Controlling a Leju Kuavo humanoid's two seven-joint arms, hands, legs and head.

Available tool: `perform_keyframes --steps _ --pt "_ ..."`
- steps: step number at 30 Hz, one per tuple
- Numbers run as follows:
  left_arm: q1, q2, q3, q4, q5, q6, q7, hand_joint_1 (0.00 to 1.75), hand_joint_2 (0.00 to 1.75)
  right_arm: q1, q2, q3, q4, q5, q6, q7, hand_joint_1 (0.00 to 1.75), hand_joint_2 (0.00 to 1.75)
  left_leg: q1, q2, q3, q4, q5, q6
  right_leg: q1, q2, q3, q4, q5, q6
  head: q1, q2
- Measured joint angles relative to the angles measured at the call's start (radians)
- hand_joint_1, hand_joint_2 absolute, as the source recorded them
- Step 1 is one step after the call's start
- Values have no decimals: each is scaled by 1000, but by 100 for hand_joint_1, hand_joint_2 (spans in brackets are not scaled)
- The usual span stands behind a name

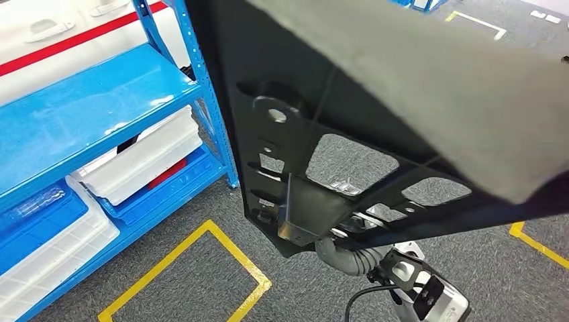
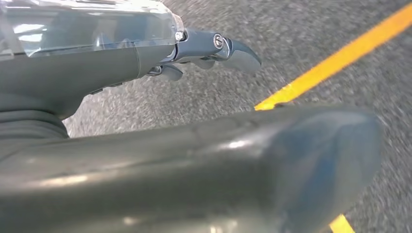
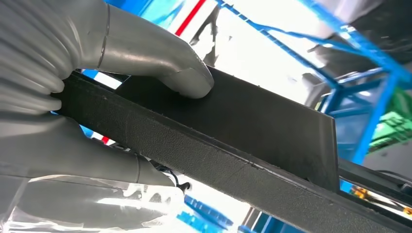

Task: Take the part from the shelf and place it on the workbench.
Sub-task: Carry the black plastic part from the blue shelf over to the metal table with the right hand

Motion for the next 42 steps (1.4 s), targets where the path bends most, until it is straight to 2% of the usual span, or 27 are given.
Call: perform_keyframes --steps 2,4,6,8,10,11,12,13,14,16,18,20,21,22,24,26,27,28,30,32,33,35,37,38,40,41,42 --pt "-1 0 2 0 0 -5 -5 0 0 -12 -9 12 15 33 -17 0 175 175 -4 14 -1 9 -9 -11 5 -15 38 -76 17 -13 0 0" --pt "-3 0 3 0 1 -14 -13 0 0 -16 -19 24 27 58 -30 0 175 175 -5 26 1 11 -12 -22 9 -1 36 -81 15 -27 0 0" --pt "-6 0 3 0 1 -27 -23 0 0 -18 -28 33 35 72 -40 0 175 175 -1 17 -1 25 -28 -33 7 13 36 -85 18 -39 0 0" --pt "-6 0 3 0 0 -41 -31 0 0 -17 -35 40 38 78 -51 0 175 175 3 -21 -37 111 -84 -41 3 28 35 -88 22 -48 0 0" --pt "-3 0 3 0 -5 -54 -35 0 0 -10 -44 44 39 84 -67 0 175 175 5 -48 -101 251 -149 -45 5 46 33 -88 24 -52 0 0" --pt "-1 0 3 0 -11 -60 -34 0 0 -3 -50 44 39 88 -77 -1 175 175 5 -51 -124 297 -159 -44 7 57 33 -87 24 -52 0 0" --pt "0 0 2 0 -18 -65 -33 0 0 3 -58 44 39 91 -86 -1 175 175 5 -53 -131 307 -149 -42 8 68 32 -86 24 -52 0 0" --pt "0 0 0 0 -25 -69 -30 0 0 8 -64 44 39 93 -95 -1 175 175 5 -56 -120 277 -120 -39 9 79 33 -85 24 -52 0 0" --pt "0 0 -2 0 -31 -72 -27 0 0 11 -70 44 39 93 -102 -1 175 175 5 -65 -92 212 -79 -33 10 91 34 -84 25 -52 0 0" --pt "-1 2 -8 1 -38 -76 -20 0 0 14 -78 44 38 93 -109 -1 175 175 5 -110 -35 79 -21 -20 9 113 32 -82 27 -48 0 0" --pt "-3 3 -11 1 -39 -78 -16 0 0 24 -83 43 34 92 -108 -1 175 175 2 -138 -13 25 -11 -13 4 134 24 -82 33 -36 0 0" --pt "-5 3 -12 1 -35 -76 -14 0 0 41 -89 42 26 91 -100 -1 175 175 2 -121 -9 12 -5 -6 1 152 19 -86 39 -21 0 0" --pt "-5 2 -12 1 -33 -75 -14 0 0 48 -92 41 22 90 -95 -1 175 175 3 -110 -6 3 1 0 3 142 15 -81 34 -16 0 0" --pt "-5 1 -12 1 -32 -74 -14 0 0 52 -95 41 19 90 -93 -1 175 175 5 -97 -2 -7 7 6 6 121 5 -60 18 -12 0 0" --pt "-1 -2 -12 1 -31 -74 -12 0 0 58 -98 41 17 91 -91 -2 175 175 4 -69 0 -15 12 14 8 64 -44 45 -44 -7 0 0" --pt "3 -6 -12 1 -33 -74 -7 0 0 65 -98 41 17 92 -90 -1 175 175 0 -43 -3 -13 11 16 4 42 -99 164 -94 -1 0 0" --pt "3 -8 -13 1 -34 -75 -2 0 0 69 -98 41 17 93 -90 1 175 175 0 -31 -4 -11 10 15 1 38 -106 183 -94 1 0 0" --pt "2 -10 -13 1 -37 -76 3 0 0 71 -98 41 16 95 -89 4 175 175 0 -19 -5 -9 9 14 -1 33 -90 160 -76 3 0 0" --pt "1 -15 -15 1 -44 -77 12 0 0 73 -98 41 8 101 -87 16 175 175 0 -1 -5 0 2 7 -3 4 -11 26 -21 2 0 0" --pt "0 -21 -16 1 -50 -79 15 0 0 75 -98 40 -4 106 -82 29 175 175 -4 12 -5 11 -6 -4 1 -22 43 -73 4 -6 0 0" --pt "0 -23 -17 1 -53 -80 14 0 0 79 -98 40 -10 108 -81 33 175 175 -6 18 -5 13 -9 -9 4 -25 47 -83 1 -11 0 0" --pt "0 -27 -20 2 -56 -84 11 0 0 93 -98 40 -21 112 -79 35 175 175 -5 28 -3 14 -12 -21 6 -7 45 -83 5 -22 0 0" --pt "1 -32 -22 2 -57 -86 8 0 0 111 -98 39 -30 119 -79 30 175 175 0 6 -11 40 -38 -32 4 9 44 -88 10 -34 0 0" --pt "2 -33 -23 2 -57 -86 7 0 0 117 -98 39 -33 122 -79 27 175 175 2 -14 -27 81 -66 -36 2 17 44 -90 13 -39 0 0" --pt "6 -34 -23 2 -55 -87 6 0 0 125 -97 39 -35 125 -78 22 175 175 4 -46 -86 217 -138 -40 3 35 40 -90 15 -45 0 0" --pt "8 -35 -23 2 -52 -88 6 0 0 129 -96 39 -36 126 -76 20 175 175 4 -51 -115 280 -161 -41 5 46 39 -90 16 -47 0 0" --pt "10 -35 -23 2 -49 -90 7 0 0 132 -96 39 -36 125 -73 19 175 175 4 -53 -131 313 -164 -40 6 57 39 -89 17 -47 0 0"
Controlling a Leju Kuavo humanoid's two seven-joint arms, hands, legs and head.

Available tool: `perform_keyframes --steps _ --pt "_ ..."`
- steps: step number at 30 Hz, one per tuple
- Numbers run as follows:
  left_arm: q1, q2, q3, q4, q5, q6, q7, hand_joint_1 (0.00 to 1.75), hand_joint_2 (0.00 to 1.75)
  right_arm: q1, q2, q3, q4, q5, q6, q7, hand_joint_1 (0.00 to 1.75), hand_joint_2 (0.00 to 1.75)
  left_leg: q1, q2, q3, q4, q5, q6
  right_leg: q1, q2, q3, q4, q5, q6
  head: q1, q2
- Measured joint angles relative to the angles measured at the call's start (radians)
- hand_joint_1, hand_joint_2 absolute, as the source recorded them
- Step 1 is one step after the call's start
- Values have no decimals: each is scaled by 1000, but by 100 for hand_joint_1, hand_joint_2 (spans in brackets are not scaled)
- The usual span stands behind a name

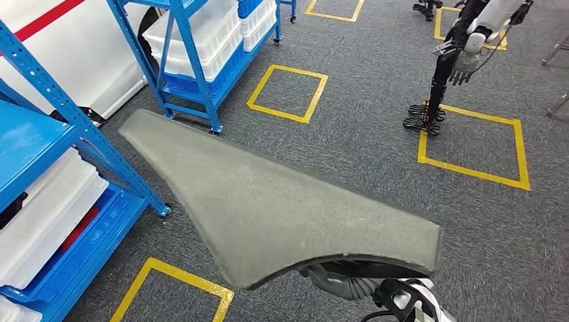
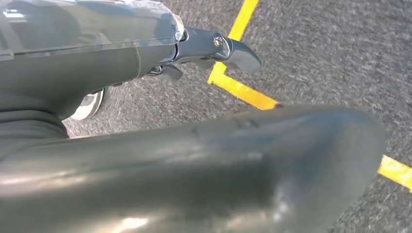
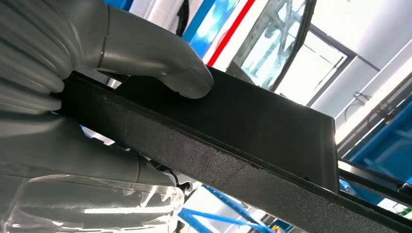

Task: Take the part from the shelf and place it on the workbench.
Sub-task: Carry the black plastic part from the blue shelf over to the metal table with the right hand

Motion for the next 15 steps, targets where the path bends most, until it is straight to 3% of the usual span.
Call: perform_keyframes --steps 1,2,4,6,8,9,11,13,15 --pt "1 -1 0 0 3 -2 1 0 0 2 0 0 0 -1 4 0 175 175 0 -1 3 -8 18 3 1 12 0 1 1 0 0 0" --pt "2 -2 0 0 5 -3 2 0 0 2 0 0 0 -3 9 -1 175 175 0 -6 24 -57 52 6 2 23 2 2 1 0 0 0" --pt "2 -4 0 0 8 -3 6 0 0 0 1 0 0 -10 18 0 175 175 0 -43 89 -202 122 18 3 43 2 4 2 3 0 0" --pt "3 -7 0 0 11 1 9 0 0 0 2 -1 0 -20 23 0 175 175 -2 -77 123 -285 147 26 1 62 -4 5 6 14 0 0" --pt "3 -10 0 0 14 6 10 0 0 4 3 -3 0 -30 24 -1 175 175 -5 -71 126 -296 149 32 -4 82 -11 2 14 29 0 0" --pt "3 -12 1 0 15 8 10 0 0 8 4 -4 0 -36 23 -4 175 175 -5 -61 128 -302 155 38 -4 78 -13 3 13 34 0 0" --pt "4 -17 2 0 19 11 7 0 0 13 4 -11 0 -51 23 -10 175 175 -2 -38 132 -318 166 51 -1 37 -36 49 -20 42 0 0" --pt "8 -21 6 0 22 14 2 0 0 14 5 -21 1 -77 28 -13 175 175 -4 -13 131 -322 169 58 -1 -7 -93 171 -89 46 0 0" --pt "12 -22 9 0 24 16 -3 0 0 16 8 -31 2 -112 44 -13 175 175 -6 12 129 -321 169 58 -6 -17 -141 275 -126 52 0 0"
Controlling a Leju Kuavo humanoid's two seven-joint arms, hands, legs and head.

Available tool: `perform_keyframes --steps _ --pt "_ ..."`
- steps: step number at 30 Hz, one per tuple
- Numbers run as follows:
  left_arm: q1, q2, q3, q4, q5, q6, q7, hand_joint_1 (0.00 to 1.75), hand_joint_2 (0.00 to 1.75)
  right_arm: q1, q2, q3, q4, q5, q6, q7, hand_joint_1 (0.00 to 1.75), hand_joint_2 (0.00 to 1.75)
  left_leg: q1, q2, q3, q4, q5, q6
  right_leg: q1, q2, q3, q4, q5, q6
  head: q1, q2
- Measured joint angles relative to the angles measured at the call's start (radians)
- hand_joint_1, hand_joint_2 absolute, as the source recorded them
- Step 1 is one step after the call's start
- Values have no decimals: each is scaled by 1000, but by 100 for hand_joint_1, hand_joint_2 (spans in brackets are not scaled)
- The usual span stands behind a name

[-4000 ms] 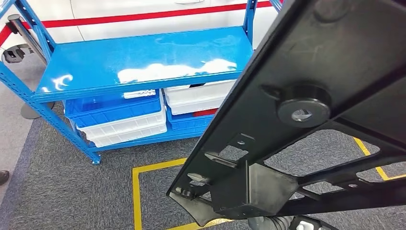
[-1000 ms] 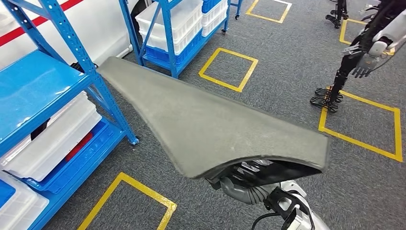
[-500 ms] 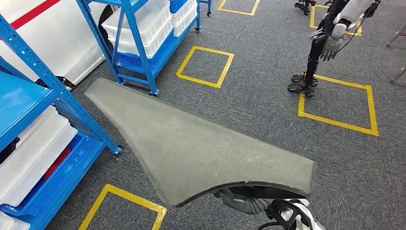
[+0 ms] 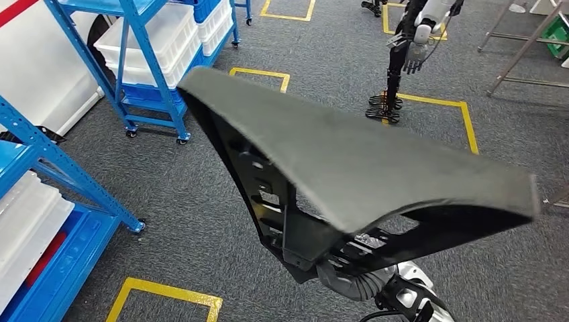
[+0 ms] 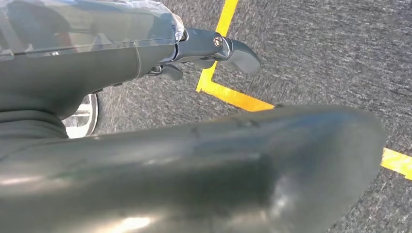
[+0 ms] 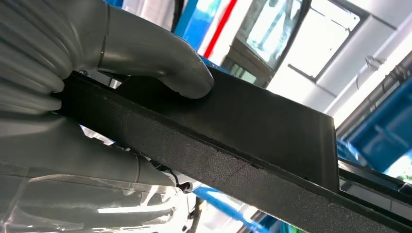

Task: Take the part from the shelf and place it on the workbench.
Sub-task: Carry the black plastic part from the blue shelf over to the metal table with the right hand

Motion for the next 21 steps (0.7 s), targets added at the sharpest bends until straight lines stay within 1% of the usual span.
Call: perform_keyframes --steps 1,2,3,4,5,6,7,8,9,10,11,12,13,14,15,16,17,18,19,20,21 --pt "0 0 1 0 0 0 -3 0 0 1 1 -6 1 -20 12 0 175 175 0 11 0 1 -1 -1 -3 -3 2 2 9 2 0 0" --pt "0 -1 1 0 1 0 -6 0 0 1 3 -13 1 -39 25 -1 175 175 0 21 0 2 -2 -3 -5 -9 25 -36 34 4 0 0" --pt "-1 -1 1 0 1 -2 -9 0 0 1 5 -19 1 -58 40 -1 175 175 0 30 1 4 -4 -6 -7 -21 66 -106 67 4 0 0" --pt "-2 -1 2 0 1 -3 -11 0 0 0 7 -26 1 -73 55 -1 175 175 -2 38 1 8 -8 -10 -5 -38 106 -177 90 2 0 0" --pt "-2 -2 2 0 1 -5 -14 0 0 0 11 -31 1 -84 69 -2 175 175 -4 44 1 12 -12 -16 -3 -49 136 -232 105 -2 0 0" --pt "-3 -2 2 0 0 -6 -16 0 0 1 15 -36 0 -92 81 -2 175 175 -6 50 1 16 -16 -21 -1 -55 151 -264 111 -8 0 0" --pt "-4 -2 2 0 -1 -7 -19 0 0 1 19 -40 0 -97 90 -3 175 175 -8 56 1 18 -18 -27 3 -53 152 -271 108 -15 0 0" --pt "-5 -2 2 0 -3 -8 -20 0 0 1 23 -42 -1 -98 95 -3 175 175 -8 63 2 19 -18 -33 4 -42 149 -271 111 -22 0 0" --pt "-7 -2 2 0 -5 -9 -21 0 0 0 26 -44 -4 -99 98 -3 175 175 -6 64 2 22 -22 -39 4 -35 149 -273 112 -28 0 0" --pt "-8 -3 2 0 -7 -11 -21 0 0 -2 29 -45 -7 -98 100 -2 175 175 -3 55 -1 33 -32 -44 3 -28 148 -275 114 -34 0 0" --pt "-9 -3 2 0 -10 -12 -21 0 0 -5 33 -45 -10 -98 101 -1 175 175 0 40 -13 62 -54 -49 1 -21 148 -277 117 -40 0 0" --pt "-10 -4 2 0 -11 -14 -20 0 0 -8 37 -46 -14 -99 102 0 175 175 2 20 -35 114 -86 -52 1 -14 148 -279 119 -45 0 0" --pt "-9 -5 2 0 -13 -15 -17 0 0 -11 41 -46 -15 -99 104 2 175 175 3 3 -66 183 -122 -54 2 -6 146 -279 120 -48 0 0" --pt "-8 -5 2 0 -15 -15 -14 0 0 -12 45 -46 -16 -99 105 5 175 175 4 -6 -99 254 -152 -56 4 2 145 -279 121 -50 0 0" --pt "-8 -5 2 0 -15 -15 -10 0 0 -12 48 -46 -17 -99 106 8 175 175 4 -10 -123 305 -167 -56 6 12 144 -278 122 -52 0 0" --pt "-8 -5 2 0 -14 -15 -6 0 0 -13 51 -46 -17 -99 107 11 175 175 4 -12 -132 320 -162 -54 7 22 144 -278 122 -52 0 0" --pt "-8 -5 2 0 -13 -15 -3 0 0 -14 55 -46 -17 -99 108 15 175 175 4 -14 -121 294 -137 -51 9 32 144 -277 123 -52 0 0" --pt "-8 -5 2 0 -12 -15 -1 0 0 -17 59 -46 -17 -100 109 19 175 175 4 -21 -93 233 -98 -47 9 43 145 -276 123 -52 0 0" --pt "-9 -5 2 0 -11 -15 1 0 0 -22 64 -46 -17 -101 112 24 175 175 4 -40 -59 159 -63 -42 9 53 146 -275 124 -51 0 0" --pt "-9 -4 2 0 -10 -15 3 0 0 -28 70 -46 -17 -102 115 30 175 175 4 -60 -30 92 -38 -37 10 63 145 -273 125 -48 0 0" --pt "-9 -4 2 0 -8 -14 5 0 0 -34 74 -46 -16 -103 118 34 175 175 2 -76 -11 49 -25 -34 9 72 142 -272 127 -43 0 0"
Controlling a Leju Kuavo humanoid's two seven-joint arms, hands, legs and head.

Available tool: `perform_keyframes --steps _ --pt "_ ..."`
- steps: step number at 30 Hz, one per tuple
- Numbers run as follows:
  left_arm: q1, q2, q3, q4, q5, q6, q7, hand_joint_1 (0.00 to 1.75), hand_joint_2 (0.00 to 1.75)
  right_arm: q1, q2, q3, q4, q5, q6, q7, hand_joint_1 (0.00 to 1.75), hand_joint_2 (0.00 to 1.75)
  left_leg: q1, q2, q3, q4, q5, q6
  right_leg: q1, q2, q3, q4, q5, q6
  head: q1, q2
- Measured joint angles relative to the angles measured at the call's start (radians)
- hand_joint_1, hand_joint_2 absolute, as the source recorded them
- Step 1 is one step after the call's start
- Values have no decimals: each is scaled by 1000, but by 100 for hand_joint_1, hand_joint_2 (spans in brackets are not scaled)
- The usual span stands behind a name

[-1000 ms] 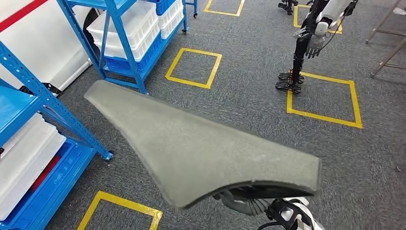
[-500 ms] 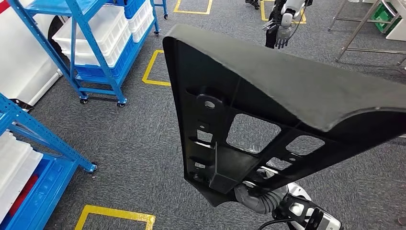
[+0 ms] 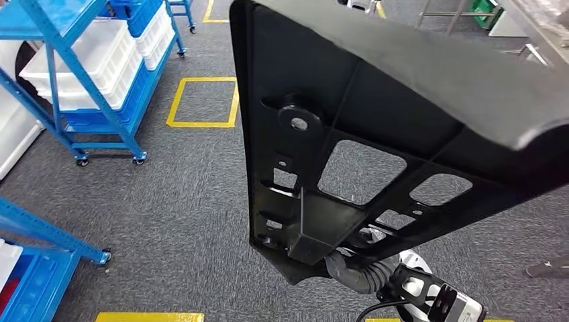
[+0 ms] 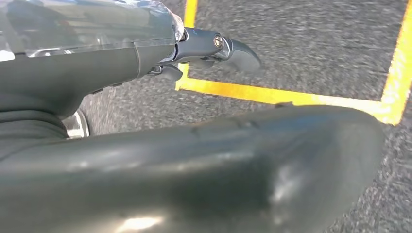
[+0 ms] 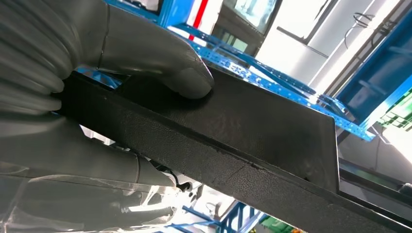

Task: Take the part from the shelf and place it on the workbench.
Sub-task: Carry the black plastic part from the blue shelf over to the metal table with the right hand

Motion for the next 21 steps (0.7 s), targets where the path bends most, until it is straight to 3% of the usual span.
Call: perform_keyframes --steps 1,3,5,7,9,10,11,13,15,16,19,21 --pt "0 1 0 0 2 1 2 0 0 -5 4 0 0 -2 3 4 175 175 -2 -9 7 -19 1 3 -1 8 -4 0 3 6 0 0" --pt "-2 2 2 0 7 4 4 0 0 -9 8 -1 1 -4 8 9 175 175 -2 4 9 -28 7 11 -4 23 -10 -2 9 20 0 0" --pt "-4 3 3 -1 10 6 3 0 0 -10 9 -4 2 -6 10 7 175 175 1 24 12 -42 18 25 -1 -3 -26 26 -12 28 0 0" --pt "-3 4 4 -1 11 6 -2 0 0 -7 9 -10 3 -6 9 -2 175 175 0 47 13 -49 24 33 0 -51 -73 128 -73 31 0 0" --pt "1 7 6 -1 12 6 -6 0 0 4 9 -15 6 -3 8 -17 175 175 -4 70 10 -49 23 35 -4 -70 -132 256 -128 36 0 0" --pt "1 9 7 -1 13 6 -8 0 0 12 9 -18 7 -2 7 -24 175 175 -4 81 10 -48 23 34 -7 -73 -144 283 -132 39 0 0" --pt "1 11 8 -1 16 7 -9 0 0 20 9 -21 8 -1 7 -29 175 175 -4 92 10 -48 21 33 -10 -77 -134 268 -115 42 0 0" --pt "0 13 10 -2 21 8 -11 0 0 31 8 -27 9 -4 8 -33 175 175 -4 110 13 -43 15 27 -13 -102 -60 135 -53 44 0 0" --pt "-1 18 17 -2 25 9 -12 0 0 37 8 -33 9 -13 13 -34 175 175 -9 124 15 -35 6 16 -9 -132 1 22 -22 36 0 0" --pt "-1 20 20 -3 28 9 -13 0 0 39 7 -37 9 -19 18 -35 175 175 -11 131 16 -32 2 11 -6 -138 11 2 -21 31 0 0" --pt "-4 21 24 -3 32 8 -17 0 0 43 4 -49 9 -33 32 -36 175 175 -9 144 19 -26 -8 -5 -3 -111 8 -2 -20 14 0 0" --pt "-5 21 25 -3 33 8 -19 0 0 41 2 -53 9 -38 37 -37 175 175 -4 113 -4 33 -50 -14 -6 -95 9 -7 -15 2 0 0"
